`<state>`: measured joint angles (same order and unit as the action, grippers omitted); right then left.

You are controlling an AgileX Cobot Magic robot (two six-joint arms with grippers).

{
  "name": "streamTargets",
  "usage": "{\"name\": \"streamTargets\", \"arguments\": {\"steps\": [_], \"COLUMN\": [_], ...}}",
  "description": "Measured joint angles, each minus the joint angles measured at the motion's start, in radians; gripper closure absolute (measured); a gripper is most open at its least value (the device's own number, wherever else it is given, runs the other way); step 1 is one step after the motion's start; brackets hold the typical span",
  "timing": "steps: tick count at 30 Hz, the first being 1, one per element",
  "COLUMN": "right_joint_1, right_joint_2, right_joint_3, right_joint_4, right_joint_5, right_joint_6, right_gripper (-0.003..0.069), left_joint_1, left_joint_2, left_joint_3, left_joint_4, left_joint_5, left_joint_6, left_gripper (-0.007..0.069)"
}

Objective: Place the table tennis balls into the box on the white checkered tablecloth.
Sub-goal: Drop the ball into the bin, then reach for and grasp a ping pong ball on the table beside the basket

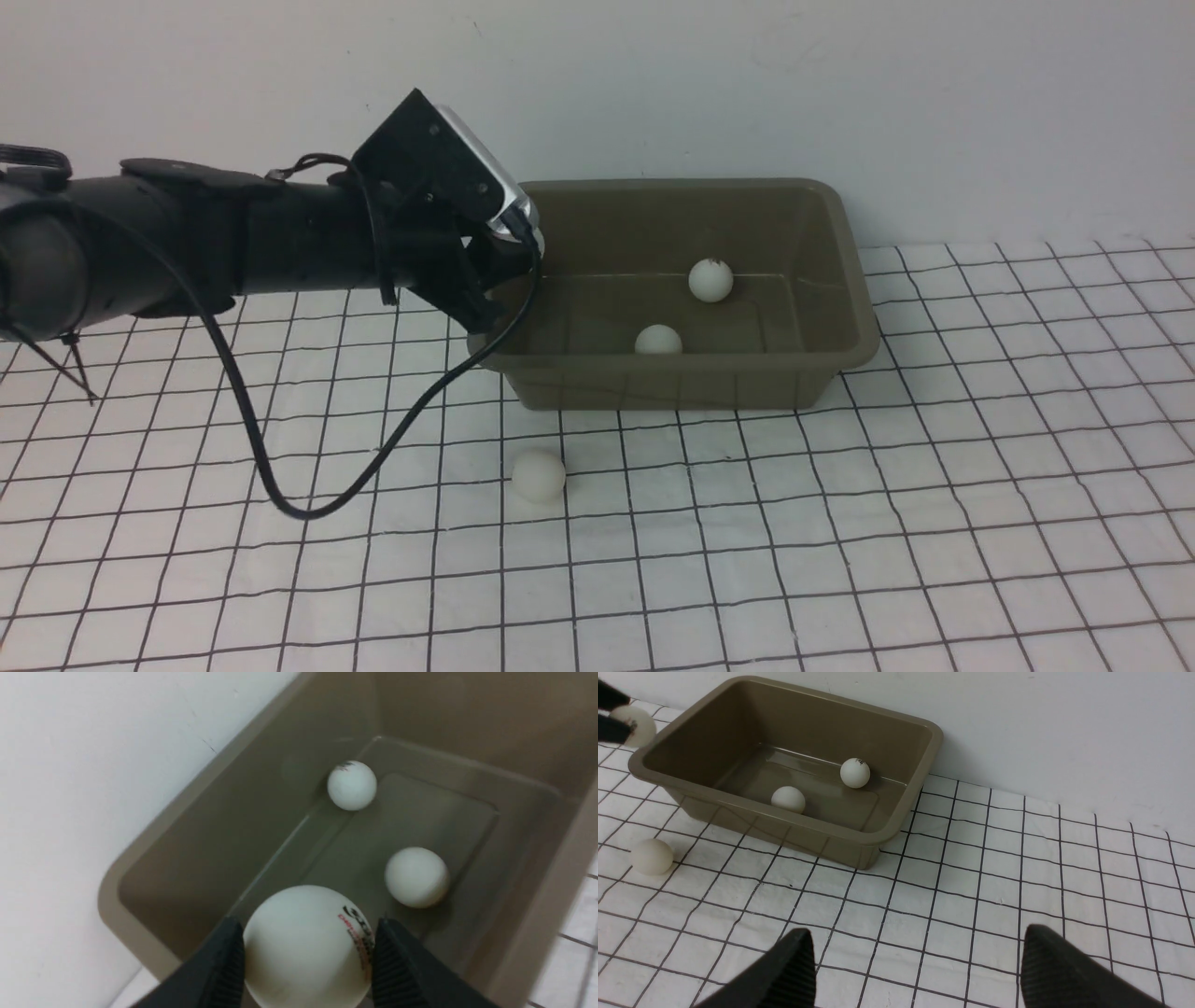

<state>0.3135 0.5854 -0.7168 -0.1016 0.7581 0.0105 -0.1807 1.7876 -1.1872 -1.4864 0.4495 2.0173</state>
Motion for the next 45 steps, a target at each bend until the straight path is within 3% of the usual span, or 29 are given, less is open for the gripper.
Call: {"name": "streamTargets", "arguments": {"steps": [4, 7, 13, 19, 22, 24, 26, 28, 35, 40, 45], "right_joint_1": [0.0, 0.0, 0.0, 0.0, 0.0, 0.0, 0.0, 0.0, 0.0, 0.0, 0.0], "right_joint_2": [0.0, 0.0, 0.0, 0.0, 0.0, 0.0, 0.0, 0.0, 0.0, 0.0, 0.0], "right_joint_3": [0.0, 0.0, 0.0, 0.0, 0.0, 0.0, 0.0, 0.0, 0.001, 0.001, 0.001], "right_joint_4": [0.001, 0.001, 0.001, 0.001, 0.001, 0.001, 0.001, 0.001, -0.003, -0.003, -0.003], "right_joint_5": [0.0, 0.0, 0.0, 0.0, 0.0, 0.0, 0.0, 0.0, -0.001, -0.012, -0.015], "right_joint_6": [-0.001, -0.001, -0.001, -0.002, -0.002, -0.002, -0.003, -0.003, -0.003, -0.003, -0.003], "right_gripper": [0.0124, 0.0124, 0.0124, 0.0124, 0.0124, 0.0124, 0.0124, 0.0124, 0.0124, 0.0124, 0.0124], "left_joint_1": [0.0, 0.0, 0.0, 0.0, 0.0, 0.0, 0.0, 0.0, 0.0, 0.0, -0.009], "left_joint_2": [0.09, 0.132, 0.091, -0.074, -0.143, -0.166, -0.184, -0.185, -0.185, -0.163, -0.102], "left_joint_3": [-0.04, -0.042, -0.044, -0.044, -0.044, -0.044, -0.044, -0.036, 0.098, 0.19, 0.195], "left_joint_4": [-0.083, -0.088, -0.002, 0.388, 0.619, 0.712, 0.843, 0.903, 0.882, 0.7, 0.473], "left_joint_5": [0.008, 0.025, 0.06, 0.099, 0.179, 0.226, 0.332, 0.429, 0.428, 0.338, 0.306], "left_joint_6": [0.13, 0.149, -0.056, -0.455, -0.696, -0.8, -1.009, -1.12, -1.177, -1.081, -0.932], "left_gripper": [0.0311, 0.0311, 0.0205, 0.0188, 0.0211, 0.0225, 0.0253, 0.0263, 0.0272, 0.0255, 0.0152]}}
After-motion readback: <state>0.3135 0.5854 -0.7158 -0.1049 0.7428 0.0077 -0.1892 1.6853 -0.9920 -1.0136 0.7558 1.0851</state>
